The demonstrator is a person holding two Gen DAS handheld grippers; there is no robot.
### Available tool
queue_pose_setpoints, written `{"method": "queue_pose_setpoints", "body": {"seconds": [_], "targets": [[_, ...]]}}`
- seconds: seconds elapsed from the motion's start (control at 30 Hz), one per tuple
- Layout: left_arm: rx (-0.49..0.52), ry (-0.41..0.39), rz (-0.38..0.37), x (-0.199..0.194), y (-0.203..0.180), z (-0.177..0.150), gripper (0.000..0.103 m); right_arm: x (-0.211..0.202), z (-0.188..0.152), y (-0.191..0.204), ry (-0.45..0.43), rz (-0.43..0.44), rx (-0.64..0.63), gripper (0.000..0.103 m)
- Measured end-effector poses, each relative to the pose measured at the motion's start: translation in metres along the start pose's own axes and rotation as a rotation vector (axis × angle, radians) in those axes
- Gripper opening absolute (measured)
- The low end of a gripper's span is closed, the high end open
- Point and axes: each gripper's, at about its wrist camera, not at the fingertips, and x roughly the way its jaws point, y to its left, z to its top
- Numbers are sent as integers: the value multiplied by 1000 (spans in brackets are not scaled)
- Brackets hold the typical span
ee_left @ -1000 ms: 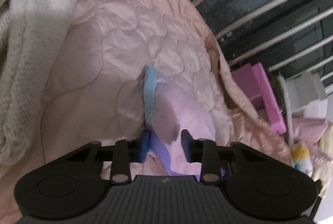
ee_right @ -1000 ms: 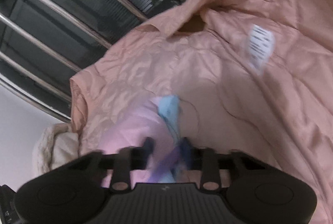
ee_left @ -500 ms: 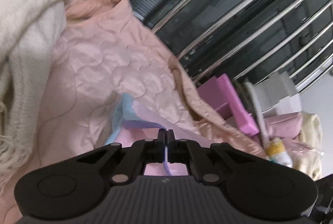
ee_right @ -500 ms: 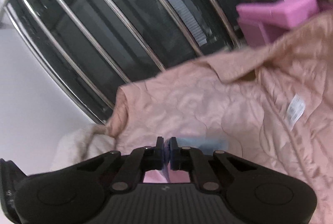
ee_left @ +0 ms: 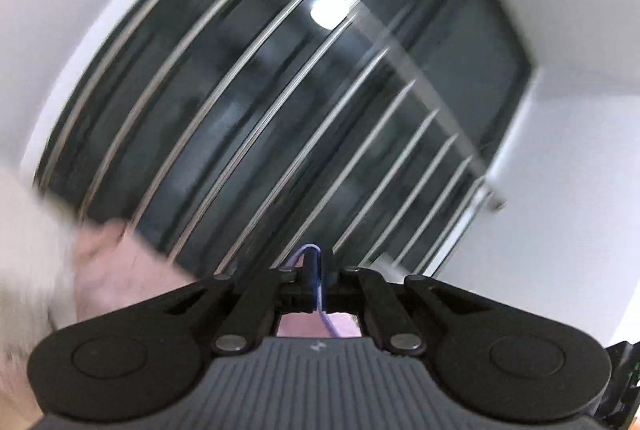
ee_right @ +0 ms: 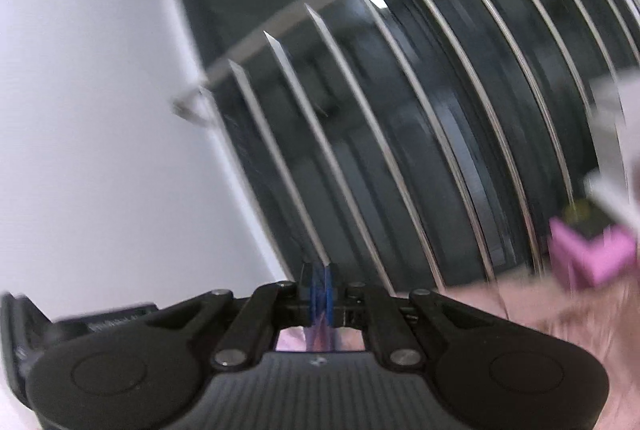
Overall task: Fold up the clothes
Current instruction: 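Lift the garment high with both grippers to shake it open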
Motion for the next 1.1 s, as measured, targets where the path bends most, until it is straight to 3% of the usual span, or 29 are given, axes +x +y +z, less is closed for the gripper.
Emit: {"method": "queue_pose_setpoints", "body": {"seconds": [0.1, 0.23, 0.33, 0.4, 0.47, 0.6, 0.63, 0.67, 0.73, 0.8, 0.87, 0.93, 1.0, 1.07, 1.1], "targets": [[63, -67, -12, -42, -47, 24, 1, -44, 35, 50, -69, 19, -83, 4], [90, -111, -8, -74, -80, 44, 1, -84, 64, 93, -120, 30, -160, 4], [121, -127, 1, -79, -85, 52, 1, -98, 77, 107, -149, 27, -190, 4], [121, -100, 5, -69, -74, 53, 1, -86, 79, 108, -131, 17, -199, 4], [115, -62, 58, -43, -53, 49, 1, -64, 75, 103, -98, -11, -205, 4], [95, 5, 233, 33, 8, 29, 1, 42, 36, 54, 87, -185, -211, 4], [86, 14, 287, 58, 30, 18, 5, 76, 21, 36, 146, -240, -209, 4], [73, 23, 338, 82, 54, 3, 20, 103, 4, 16, 189, -286, -207, 5], [57, 135, 434, 122, 100, -31, 37, 160, -37, -27, 302, -382, -185, 15], [32, 285, 482, 138, 140, -69, 37, 187, -80, -59, 453, -437, -149, 22], [36, 373, 508, 130, 165, -99, 43, 178, -117, -76, 515, -415, -129, 26], [64, 437, 525, 107, 180, -126, 59, 155, -144, -78, 567, -380, -135, 50], [122, 472, 517, 64, 185, -153, 68, 118, -170, -70, 590, -334, -162, 51], [144, 491, 492, 25, 183, -183, 87, 70, -203, -54, 624, -221, -196, 52], [151, 503, 480, 7, 181, -198, 89, 53, -221, -50, 665, -178, -203, 52]]}}
